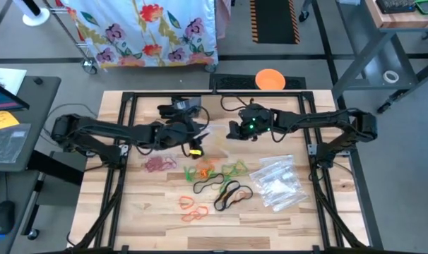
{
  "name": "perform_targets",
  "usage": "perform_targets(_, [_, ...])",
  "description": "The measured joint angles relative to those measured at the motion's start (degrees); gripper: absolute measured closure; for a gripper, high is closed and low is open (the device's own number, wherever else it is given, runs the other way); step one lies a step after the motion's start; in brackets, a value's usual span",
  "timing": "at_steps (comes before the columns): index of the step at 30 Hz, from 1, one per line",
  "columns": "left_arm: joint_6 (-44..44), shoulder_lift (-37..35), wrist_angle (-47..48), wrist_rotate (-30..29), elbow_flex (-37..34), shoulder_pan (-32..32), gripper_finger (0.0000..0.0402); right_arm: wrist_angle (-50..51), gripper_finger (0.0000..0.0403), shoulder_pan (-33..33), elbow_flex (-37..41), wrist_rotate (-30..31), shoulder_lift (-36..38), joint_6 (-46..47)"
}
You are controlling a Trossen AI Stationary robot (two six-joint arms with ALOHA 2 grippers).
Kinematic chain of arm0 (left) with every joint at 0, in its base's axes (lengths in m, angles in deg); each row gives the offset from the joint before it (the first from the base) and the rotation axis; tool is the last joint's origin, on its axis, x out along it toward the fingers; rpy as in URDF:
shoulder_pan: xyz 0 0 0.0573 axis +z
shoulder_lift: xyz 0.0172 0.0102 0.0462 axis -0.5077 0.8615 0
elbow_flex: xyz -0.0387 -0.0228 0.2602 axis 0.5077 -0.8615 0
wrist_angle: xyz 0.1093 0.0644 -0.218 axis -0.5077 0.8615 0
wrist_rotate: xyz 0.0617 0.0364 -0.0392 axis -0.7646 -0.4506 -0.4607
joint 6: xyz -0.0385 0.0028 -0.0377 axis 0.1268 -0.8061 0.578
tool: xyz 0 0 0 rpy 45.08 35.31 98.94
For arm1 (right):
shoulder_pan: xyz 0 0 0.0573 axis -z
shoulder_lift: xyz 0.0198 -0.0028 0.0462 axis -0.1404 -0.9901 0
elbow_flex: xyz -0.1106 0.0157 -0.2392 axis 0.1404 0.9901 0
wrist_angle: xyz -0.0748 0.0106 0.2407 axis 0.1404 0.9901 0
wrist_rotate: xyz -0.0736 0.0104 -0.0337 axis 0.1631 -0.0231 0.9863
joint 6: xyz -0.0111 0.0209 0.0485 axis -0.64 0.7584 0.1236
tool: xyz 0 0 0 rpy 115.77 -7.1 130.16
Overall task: Sort rubber bands
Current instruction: Put the yellow rubber band into the transparent zip bag
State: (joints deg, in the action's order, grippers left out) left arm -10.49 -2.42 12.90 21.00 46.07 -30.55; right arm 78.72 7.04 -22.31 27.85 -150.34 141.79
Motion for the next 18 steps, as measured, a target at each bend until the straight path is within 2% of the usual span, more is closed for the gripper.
perform_targets(3, [4.1, -3.0, 11.9, 2.6, 0.0, 0.0, 0.0247, 0.7, 0.0403, 1.4, 0.1, -0.1, 0.9, -1.7])
perform_targets(5, [6.6, -3.9, 15.2, 10.6, -0.7, 0.0, 0.0247, 0.7, 0.0403, 3.1, 0.0, -0.6, 1.9, -3.5])
perform_targets(8, [8.2, -2.8, 12.6, 23.9, -3.7, -0.1, 0.0247, 2.2, 0.0403, 5.8, 0.0, -4.8, 3.7, -7.1])
perform_targets(10, [7.3, -0.7, 8.2, 29.5, -4.9, -0.1, 0.0247, 4.1, 0.0403, 7.2, 0.0, -7.9, 5.5, -9.8])
perform_targets(18, [3.4, 12.9, 7.5, 38.9, -3.0, -0.1, 0.0247, 13.1, 0.0403, 8.2, 0.0, -8.3, 12.0, -14.2])
